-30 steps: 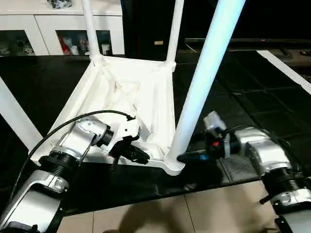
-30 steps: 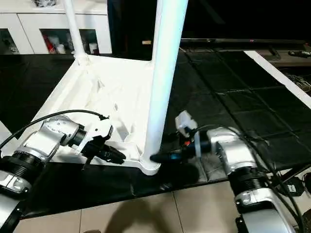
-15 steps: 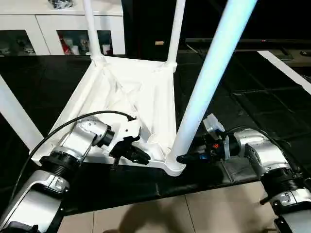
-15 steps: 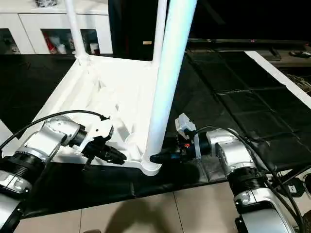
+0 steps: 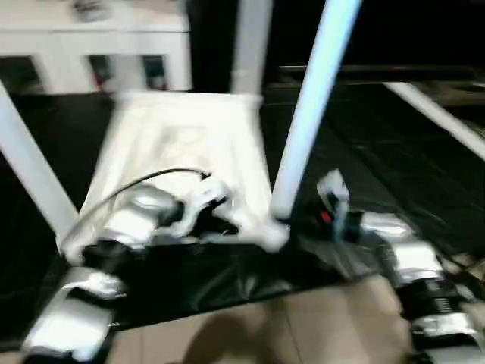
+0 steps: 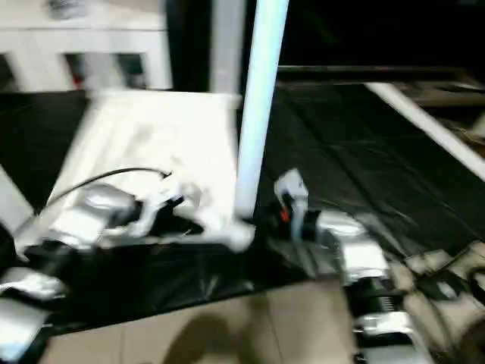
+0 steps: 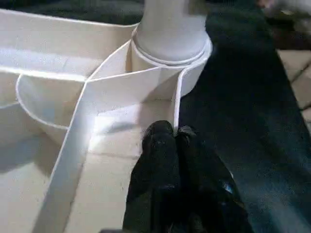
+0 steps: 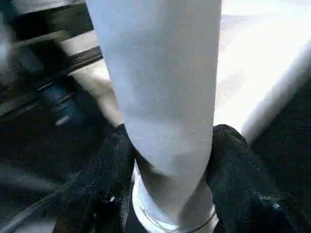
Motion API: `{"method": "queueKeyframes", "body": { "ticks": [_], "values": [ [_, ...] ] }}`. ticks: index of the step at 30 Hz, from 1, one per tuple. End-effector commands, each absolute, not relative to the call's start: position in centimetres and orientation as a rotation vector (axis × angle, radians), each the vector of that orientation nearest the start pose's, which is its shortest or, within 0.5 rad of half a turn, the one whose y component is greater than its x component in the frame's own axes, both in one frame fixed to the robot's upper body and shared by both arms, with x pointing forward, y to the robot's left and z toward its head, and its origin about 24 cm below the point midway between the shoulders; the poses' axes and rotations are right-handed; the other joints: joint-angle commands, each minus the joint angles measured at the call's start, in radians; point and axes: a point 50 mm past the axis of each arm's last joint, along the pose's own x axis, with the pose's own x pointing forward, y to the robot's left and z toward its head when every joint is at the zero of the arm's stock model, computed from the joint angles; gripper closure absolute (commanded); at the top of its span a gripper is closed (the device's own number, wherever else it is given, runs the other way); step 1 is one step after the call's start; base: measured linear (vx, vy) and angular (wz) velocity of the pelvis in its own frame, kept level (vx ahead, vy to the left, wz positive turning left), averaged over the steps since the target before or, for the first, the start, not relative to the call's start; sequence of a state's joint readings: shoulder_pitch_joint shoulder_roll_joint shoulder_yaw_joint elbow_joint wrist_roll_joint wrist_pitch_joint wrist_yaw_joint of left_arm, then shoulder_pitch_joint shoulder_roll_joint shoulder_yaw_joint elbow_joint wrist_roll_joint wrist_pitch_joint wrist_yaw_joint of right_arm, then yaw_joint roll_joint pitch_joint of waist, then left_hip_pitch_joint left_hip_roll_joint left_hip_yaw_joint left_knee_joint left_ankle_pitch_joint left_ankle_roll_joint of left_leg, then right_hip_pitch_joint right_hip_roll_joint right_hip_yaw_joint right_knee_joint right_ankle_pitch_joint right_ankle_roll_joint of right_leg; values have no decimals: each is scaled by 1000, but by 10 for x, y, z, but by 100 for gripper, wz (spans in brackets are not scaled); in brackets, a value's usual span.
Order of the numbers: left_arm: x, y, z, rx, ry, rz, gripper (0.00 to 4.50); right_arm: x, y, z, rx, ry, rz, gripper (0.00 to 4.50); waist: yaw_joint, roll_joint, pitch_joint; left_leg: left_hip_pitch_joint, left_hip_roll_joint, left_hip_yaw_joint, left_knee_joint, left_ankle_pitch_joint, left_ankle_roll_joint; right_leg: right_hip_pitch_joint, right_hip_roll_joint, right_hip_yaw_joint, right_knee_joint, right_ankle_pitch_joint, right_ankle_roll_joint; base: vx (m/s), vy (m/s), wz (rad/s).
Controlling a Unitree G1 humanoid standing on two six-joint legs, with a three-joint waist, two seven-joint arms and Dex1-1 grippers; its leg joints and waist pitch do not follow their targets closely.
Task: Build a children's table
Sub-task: Rotate leg to tighten
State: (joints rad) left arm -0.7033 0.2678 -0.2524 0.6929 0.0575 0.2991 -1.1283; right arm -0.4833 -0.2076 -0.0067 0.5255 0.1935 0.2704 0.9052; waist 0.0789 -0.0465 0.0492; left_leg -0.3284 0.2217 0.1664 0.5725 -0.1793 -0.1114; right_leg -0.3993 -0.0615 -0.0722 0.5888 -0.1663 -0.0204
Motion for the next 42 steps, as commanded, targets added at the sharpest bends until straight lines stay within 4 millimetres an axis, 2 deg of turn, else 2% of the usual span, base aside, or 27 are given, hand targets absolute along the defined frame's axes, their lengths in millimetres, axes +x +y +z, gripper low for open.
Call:
{"method": "queueKeyframes", "body": {
  "ticks": [1,2,4,5,7,8,9,10,11,13,14,18,20,21,23,24,25,26,27,28,29,33,34,37,39,40,42],
  "values": [
    [333,67,61,240,495,-1282,450,314,-92,31,163,409,974,255,-7,0,-48,-7,-9,-4,-64,-318,2,39,-67,15,-116,-654,-28,0,0,0],
    [334,61,62,221,490,-1256,450,316,-87,31,177,419,935,256,-18,3,-51,-7,-8,-8,-64,-334,8,41,-69,10,-119,-642,-32,0,0,0],
    [338,46,65,173,468,-1171,450,322,-76,31,188,443,828,256,-28,7,-51,-10,-5,-10,-67,-333,11,41,-68,7,-119,-597,-50,0,0,0],
    [340,42,66,160,460,-1147,450,323,-73,31,184,445,813,256,-30,8,-50,-4,-6,-12,-65,-365,17,39,-70,-3,-125,-603,-52,0,0,0],
    [341,38,67,145,450,-1118,450,325,-71,31,167,451,791,256,-35,3,-49,-3,-9,-12,-62,-387,24,39,-70,-14,-129,-613,-43,-8,25,-5],
    [343,34,69,140,436,-1098,450,326,-68,32,135,446,780,256,-37,6,-52,3,-9,-12,-61,-391,28,35,-75,-14,-130,-598,-44,0,0,0],
    [343,33,69,144,434,-1095,450,327,-67,33,127,438,771,256,-39,4,-53,3,-7,-12,-62,-387,32,35,-76,-12,-128,-581,-51,0,0,0],
    [343,34,70,153,433,-1100,450,327,-67,34,116,427,771,256,-40,4,-53,-3,-5,-13,-67,-376,39,38,-76,-8,-122,-545,-64,0,0,0],
    [343,34,70,157,433,-1104,450,327,-67,34,110,424,774,201,-40,4,-54,-6,-3,-12,-70,-366,43,40,-76,-3,-118,-513,-76,0,0,0],
    [342,35,70,161,435,-1106,450,327,-66,35,98,420,779,186,-39,3,-55,-7,-2,-10,-70,-350,45,40,-76,2,-112,-479,-92,0,0,0],
    [342,39,69,179,438,-1117,450,326,-67,36,106,412,786,179,-38,2,-56,-11,1,-8,-72,-320,47,45,-78,9,-102,-425,-116,0,0,0],
    [341,50,68,210,442,-1139,450,325,-71,38,99,390,805,138,-34,3,-59,-11,2,-1,-72,-269,53,48,-78,17,-93,-354,-144,0,0,0],
    [341,57,67,218,450,-1140,450,325,-76,39,123,376,807,129,-32,3,-61,-11,1,2,-69,-256,56,48,-80,19,-93,-364,-152,0,0,0],
    [340,67,65,223,466,-1145,450,325,-84,42,138,352,834,101,-29,6,-61,-12,1,2,-69,-249,55,47,-80,20,-92,-361,-153,0,0,0],
    [340,74,65,226,475,-1152,450,322,-90,45,122,323,895,91,-23,5,-60,-14,-1,5,-66,-245,65,48,-79,22,-91,-362,-151,0,0,0],
    [339,82,64,225,488,-1172,450,321,-101,48,138,320,927,91,-22,3,-61,-16,0,5,-66,-237,67,50,-80,22,-90,-357,-151,0,0,0],
    [338,84,64,227,490,-1177,450,320,-103,48,141,318,935,73,-16,5,-65,-17,2,5,-65,-207,74,55,-80,23,-84,-322,-157,0,0,0],
    [337,87,64,235,492,-1190,450,320,-107,50,140,312,950,73,-12,3,-65,-16,4,5,-66,-185,76,52,-79,23,-79,-289,-171,0,0,0],
    [336,91,64,249,490,-1218,450,319,-114,51,125,306,974,50,-13,2,-65,-18,4,7,-65,-177,76,54,-76,22,-77,-275,-176,0,0,0],
    [336,91,64,249,490,-1218,450,319,-114,51,125,306,974,45,-10,4,-65,-17,5,7,-65,-169,73,54,-75,22,-75,-260,-183,0,0,0],
    [333,99,63,280,503,-1273,450,319,-127,53,89,308,999,42,-10,-1,-64,-16,6,8,-65,-171,71,53,-75,22,-73,-258,-188,0,0,0],
    [326,115,62,332,532,-1392,450,316,-147,63,42,287,1099,2,-8,8,-64,-11,10,8,-66,-181,68,50,-76,23,-71,-243,-202,0,0,0],
    [325,118,63,340,535,-1421,450,316,-151,65,32,292,1111,2,-4,10,-65,-5,12,10,-65,-190,70,48,-76,25,-71,-230,-212,0,0,0],
    [321,124,66,350,541,-1490,450,315,-157,69,18,296,1158,0,13,12,-65,-3,14,15,-64,-180,62,49,-73,26,-61,-187,-230,0,0,0],
    [317,129,68,369,557,-1555,450,312,-162,74,2,300,1243,0,19,15,-66,-5,14,16,-63,-182,60,51,-72,24,-56,-171,-238,0,0,0],
    [315,131,69,378,563,-1576,450,311,-164,75,-3,304,1272,0,22,12,-66,-8,15,16,-63,-175,63,53,-74,26,-54,-160,-241,0,0,0],
    [313,133,69,393,574,-1608,450,309,-165,76,-14,313,1316,0,25,13,-68,-9,15,16,-61,-169,66,54,-74,25,-52,-151,-243,0,0,0]
  ]
}}
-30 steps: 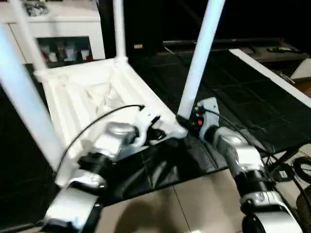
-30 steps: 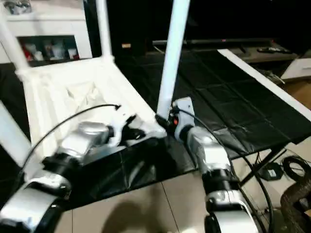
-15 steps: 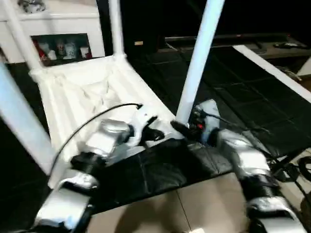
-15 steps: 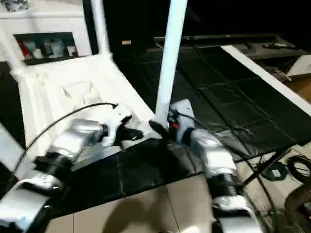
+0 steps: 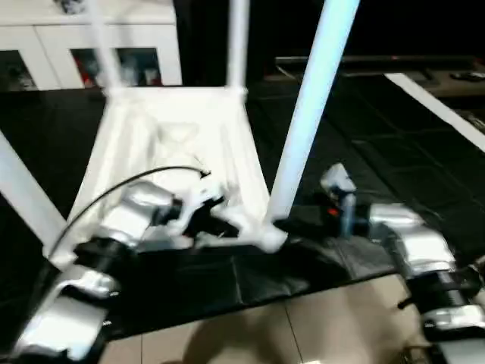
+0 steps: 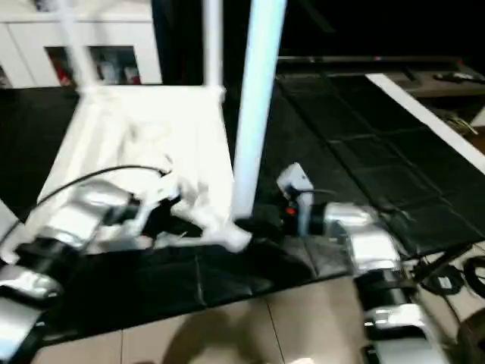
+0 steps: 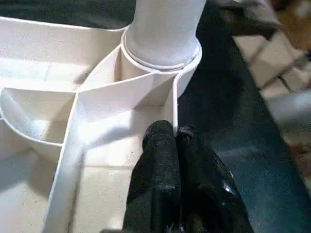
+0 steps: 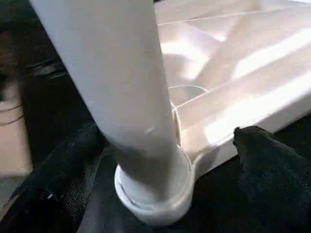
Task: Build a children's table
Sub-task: Rotate leg to tighten
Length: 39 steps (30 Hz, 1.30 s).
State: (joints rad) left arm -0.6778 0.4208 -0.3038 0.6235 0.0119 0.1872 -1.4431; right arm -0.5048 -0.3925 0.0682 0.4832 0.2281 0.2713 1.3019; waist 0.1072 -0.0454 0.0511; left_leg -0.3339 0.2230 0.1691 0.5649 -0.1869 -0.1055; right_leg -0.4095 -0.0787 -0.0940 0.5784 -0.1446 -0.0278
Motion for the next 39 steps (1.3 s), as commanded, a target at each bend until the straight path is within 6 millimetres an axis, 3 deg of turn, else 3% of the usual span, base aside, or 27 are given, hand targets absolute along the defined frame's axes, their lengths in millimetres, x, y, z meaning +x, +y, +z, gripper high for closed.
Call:
{"method": "queueKeyframes", "body": {
  "ticks": [1,7,9,13,28,34,39],
  "values": [
    [312,135,69,404,585,-1623,450,308,-166,76,-19,320,1343,0,-1,9,-69,-4,12,15,-53,-157,62,64,-56,47,-43,-176,-235,0,0,0],
    [309,136,68,448,606,-1687,450,304,-163,69,-64,371,1455,0,5,10,-67,-2,13,13,-54,-181,42,60,-59,46,-50,-255,-215,0,0,0],
    [308,134,68,448,602,-1694,450,305,-160,68,-66,372,1463,34,6,9,-68,-1,13,14,-54,-179,38,60,-58,47,-49,-246,-217,0,0,0],
    [306,130,68,449,592,-1716,450,306,-154,65,-72,370,1485,48,5,8,-69,-3,13,13,-53,-169,39,62,-57,46,-43,-222,-225,0,0,0],
    [306,127,69,463,585,-1735,450,306,-148,62,-39,382,1578,192,6,9,-73,-5,13,13,-50,-144,51,64,-56,46,-37,-186,-236,0,0,0],
    [305,127,66,462,590,-1726,450,303,-147,60,-13,391,1607,236,7,8,-72,-4,12,13,-49,-151,50,64,-56,46,-40,-204,-231,0,0,0],
    [305,127,63,431,585,-1677,450,298,-144,56,18,394,1617,246,8,12,-72,-5,13,12,-50,-160,43,65,-57,46,-40,-208,-229,0,0,0]
  ]
}}
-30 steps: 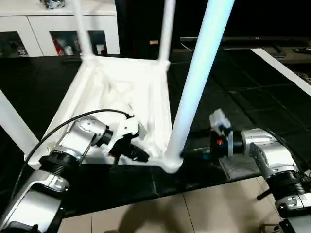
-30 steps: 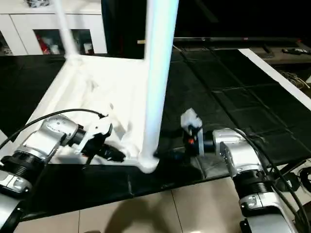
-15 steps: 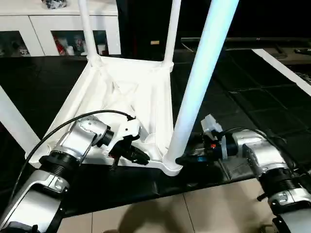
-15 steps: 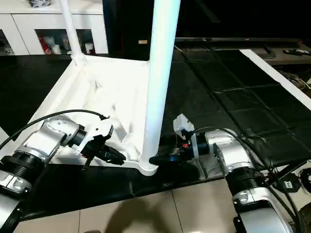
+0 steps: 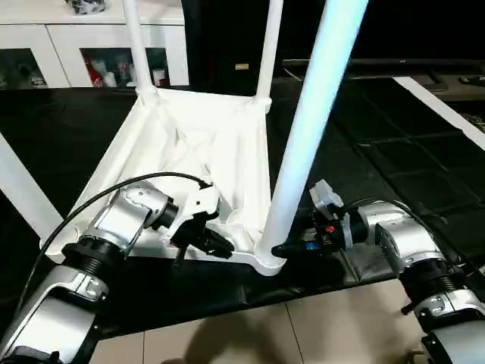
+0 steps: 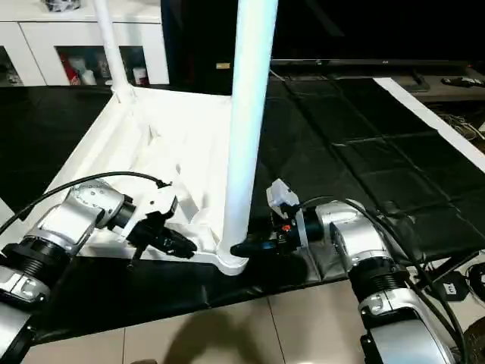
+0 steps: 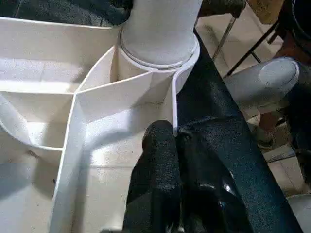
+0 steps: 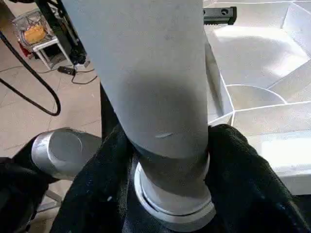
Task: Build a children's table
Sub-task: Rotate leg to tighten
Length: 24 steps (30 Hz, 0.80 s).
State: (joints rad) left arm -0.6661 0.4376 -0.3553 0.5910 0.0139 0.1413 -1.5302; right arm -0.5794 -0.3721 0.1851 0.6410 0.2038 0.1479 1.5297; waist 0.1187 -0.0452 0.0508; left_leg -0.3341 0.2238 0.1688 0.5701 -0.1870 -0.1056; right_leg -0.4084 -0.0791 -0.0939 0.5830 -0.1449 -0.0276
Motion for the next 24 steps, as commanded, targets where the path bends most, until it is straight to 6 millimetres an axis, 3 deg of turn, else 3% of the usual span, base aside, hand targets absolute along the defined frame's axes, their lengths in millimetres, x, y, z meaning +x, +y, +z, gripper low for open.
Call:
{"method": "queueKeyframes", "body": {
  "ticks": [1,7,8,9,11,12,13,14,15,17,18,19,20,21,22,23,24],
  "values": [
    [306,127,62,425,583,-1660,450,297,-143,55,25,392,1614,246,-3,14,-71,-4,12,12,-55,-166,43,62,-56,45,-45,-214,-230,0,0,0],
    [316,114,58,359,555,-1467,450,289,-136,42,106,369,1475,248,11,16,-65,6,14,15,-57,-210,36,55,-55,46,-57,-271,-212,0,0,0],
    [319,104,57,308,551,-1399,450,288,-130,33,117,379,1355,248,10,15,-59,8,11,12,-60,-262,21,52,-56,43,-67,-373,-185,0,0,0],
    [319,104,57,308,551,-1399,450,288,-130,33,117,379,1355,248,8,14,-57,6,11,11,-62,-273,13,53,-57,43,-71,-407,-167,0,0,0],
    [322,94,57,276,537,-1349,450,287,-122,27,146,385,1270,250,-4,12,-54,9,1,1,-62,-328,-1,51,-63,30,-93,-582,-92,-54,8,-5],
    [324,88,58,255,531,-1317,450,288,-116,24,161,386,1215,250,-10,10,-53,8,-2,0,-61,-336,-1,50,-62,27,-100,-616,-72,-54,10,-6],
    [327,81,59,233,520,-1283,450,290,-108,22,183,389,1151,251,-15,15,-53,10,-5,-1,-58,-342,-2,47,-61,23,-105,-637,-59,-55,13,-6],
    [331,73,60,208,510,-1243,450,294,-99,20,210,396,1074,252,-32,16,-51,11,-12,-5,-53,-359,-3,45,-61,6,-123,-701,-20,0,0,0],
    [335,64,63,175,495,-1189,450,299,-86,17,254,416,971,252,-40,22,-52,9,-11,-7,-53,-365,-5,45,-60,3,-124,-698,-16,0,0,0],
    [338,59,64,156,483,-1149,450,302,-78,18,264,418,923,252,-62,26,-51,7,-14,-15,-50,-411,-3,47,-58,-31,-144,-724,17,-28,18,-6],
    [340,57,65,148,477,-1121,450,304,-72,18,269,418,892,252,-80,29,-54,0,-9,-25,-51,-442,5,61,-64,-49,-149,-706,33,0,0,0],
    [341,56,65,148,475,-1111,450,305,-70,19,273,419,879,253,-90,53,-48,10,6,-34,-62,-514,17,65,-60,-66,-159,-662,27,-35,52,-15],
    [346,52,68,149,458,-1049,450,311,-60,18,210,438,794,254,-107,61,-48,-1,33,-51,-85,-611,21,91,-58,-74,-133,-570,16,0,0,0],
    [347,52,68,149,457,-1048,450,312,-60,18,208,439,792,254,-104,70,-42,-17,55,-60,-112,-679,24,110,-52,-65,-90,-509,4,0,0,0],
    [347,52,69,159,455,-1040,450,313,-58,19,199,443,771,254,-86,79,-37,-35,94,-68,-164,-805,8,131,-53,-19,27,-316,-46,-63,-18,-11],
    [349,53,70,188,450,-1030,450,318,-57,21,190,439,724,254,-85,46,-23,-4,79,-48,-170,-838,14,93,-46,18,28,-330,-55,-24,-52,0],
    [350,56,70,209,451,-1031,450,320,-58,24,213,432,707,254,-93,22,-21,33,26,-33,-108,-783,4,47,-51,9,-72,-586,-19,-24,-52,0]
  ]
}}
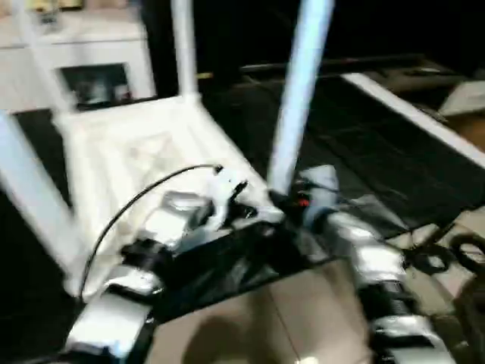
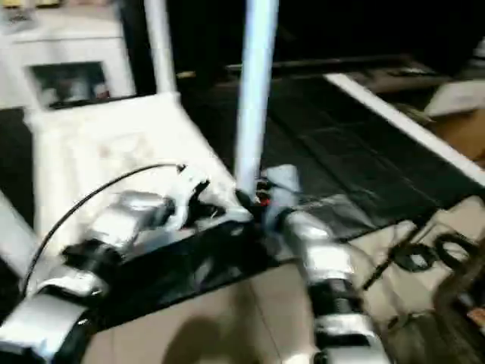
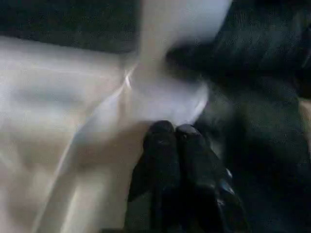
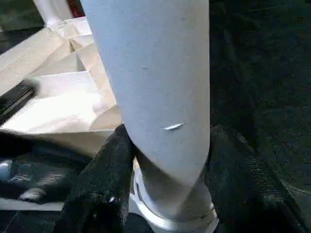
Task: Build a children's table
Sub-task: Rotate leg to tighten
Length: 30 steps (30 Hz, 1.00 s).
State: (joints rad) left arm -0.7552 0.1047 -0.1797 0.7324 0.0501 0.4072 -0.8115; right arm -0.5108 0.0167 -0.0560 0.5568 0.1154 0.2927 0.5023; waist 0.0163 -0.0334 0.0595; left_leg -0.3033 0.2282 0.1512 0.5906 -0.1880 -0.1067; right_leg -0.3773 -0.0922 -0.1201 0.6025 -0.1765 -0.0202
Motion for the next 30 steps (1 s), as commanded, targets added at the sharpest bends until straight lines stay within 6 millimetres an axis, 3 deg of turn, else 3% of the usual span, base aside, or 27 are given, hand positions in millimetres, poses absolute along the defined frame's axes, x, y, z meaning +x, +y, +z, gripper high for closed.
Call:
{"method": "queueKeyframes", "body": {
  "ticks": [1,2,3,4,5,6,7,8,9,10,11,12,13,14,15,17,20,22,24,30],
  "values": [
    [350,58,70,222,452,-1031,450,321,-59,26,230,428,696,254,-7,-11,-15,112,-88,26,77,-501,-5,-116,-55,-61,-268,-1062,79,4,-95,0],
    [351,60,70,231,454,-1031,450,322,-60,27,240,424,694,199,-9,17,-46,25,-66,9,41,-357,31,0,-106,-72,-231,-1020,116,39,5,-29],
    [351,60,70,231,454,-1031,450,322,-60,27,240,424,694,186,-12,23,-50,1,-29,-8,0,-377,33,47,-118,-86,-215,-899,117,39,5,-29],
    [353,70,69,278,459,-1028,450,321,-66,28,228,411,698,186,-16,50,-58,-69,28,-54,-64,-478,20,114,-95,-77,-128,-645,112,101,86,-45],
    [353,75,70,308,452,-1043,450,320,-72,29,216,395,706,186,7,71,-57,-58,88,-79,-123,-605,32,103,-85,1,-16,-314,6,70,-4,-10],
    [353,78,70,326,447,-1055,450,319,-75,29,208,383,711,180,6,68,-50,-20,80,-66,-129,-649,20,65,-81,7,-48,-248,-47,70,-4,-10],
    [353,81,69,327,457,-1060,450,318,-79,28,201,380,715,165,4,17,-38,9,-15,-30,-72,-561,1,18,-78,-16,-151,-532,-15,55,-44,21],
    [353,84,69,326,464,-1066,450,317,-83,27,197,380,715,151,15,4,-33,45,-60,1,-11,-399,17,-22,-91,-41,-201,-804,46,0,0,0],
    [353,84,69,326,464,-1066,450,317,-83,27,197,380,715,144,12,4,-39,29,-61,0,-10,-349,35,-4,-94,-49,-202,-834,63,0,0,0],
    [350,92,67,356,476,-1108,450,312,-97,28,197,353,750,135,17,10,-57,-48,-35,-20,-48,-262,44,60,-93,-32,-158,-720,82,77,8,-11],
    [350,92,67,356,476,-1108,450,312,-97,28,197,353,750,123,32,24,-63,-45,-21,-26,-60,-227,44,62,-96,-22,-159,-645,75,108,10,-9],
    [348,100,66,391,487,-1143,450,307,-110,30,197,329,785,123,33,34,-71,-31,-1,-26,-69,-163,45,42,-92,-8,-137,-449,-12,108,10,-9],
    [347,104,65,405,496,-1163,450,305,-117,31,186,315,801,113,36,31,-70,-39,8,-26,-74,-127,45,48,-82,-1,-111,-299,-83,62,5,10],
    [346,106,65,412,497,-1176,450,304,-121,32,181,310,807,101,31,22,-69,-42,5,-20,-74,-146,53,45,-73,3,-101,-261,-123,69,4,5],
    [344,111,65,423,501,-1202,450,301,-129,33,176,303,823,92,33,21,-72,-38,4,-18,-73,-151,55,45,-76,7,-99,-262,-134,69,4,5],
    [338,124,66,420,525,-1277,450,292,-150,39,202,300,886,70,35,25,-80,-39,2,-10,-68,-98,80,47,-72,21,-81,-173,-193,78,3,5],
    [334,133,67,429,545,-1324,450,287,-161,45,209,278,915,54,36,14,-90,-54,-6,-5,-48,77,163,51,-72,31,-43,53,-269,49,5,1],
    [332,140,68,450,548,-1356,450,286,-168,48,196,264,932,29,39,13,-90,-55,-12,0,-43,97,191,49,-72,31,-42,69,-280,0,0,0],
    [331,147,69,470,556,-1373,450,284,-173,53,174,229,961,17,42,14,-86,-55,-10,5,-43,62,191,45,-72,33,-46,15,-270,0,0,0],
    [342,153,86,380,513,-1193,450,279,-172,61,178,205,1028,4,55,17,-73,-50,-6,11,-54,-96,87,40,-67,28,-83,-299,-161,0,0,0]
  ]
}}
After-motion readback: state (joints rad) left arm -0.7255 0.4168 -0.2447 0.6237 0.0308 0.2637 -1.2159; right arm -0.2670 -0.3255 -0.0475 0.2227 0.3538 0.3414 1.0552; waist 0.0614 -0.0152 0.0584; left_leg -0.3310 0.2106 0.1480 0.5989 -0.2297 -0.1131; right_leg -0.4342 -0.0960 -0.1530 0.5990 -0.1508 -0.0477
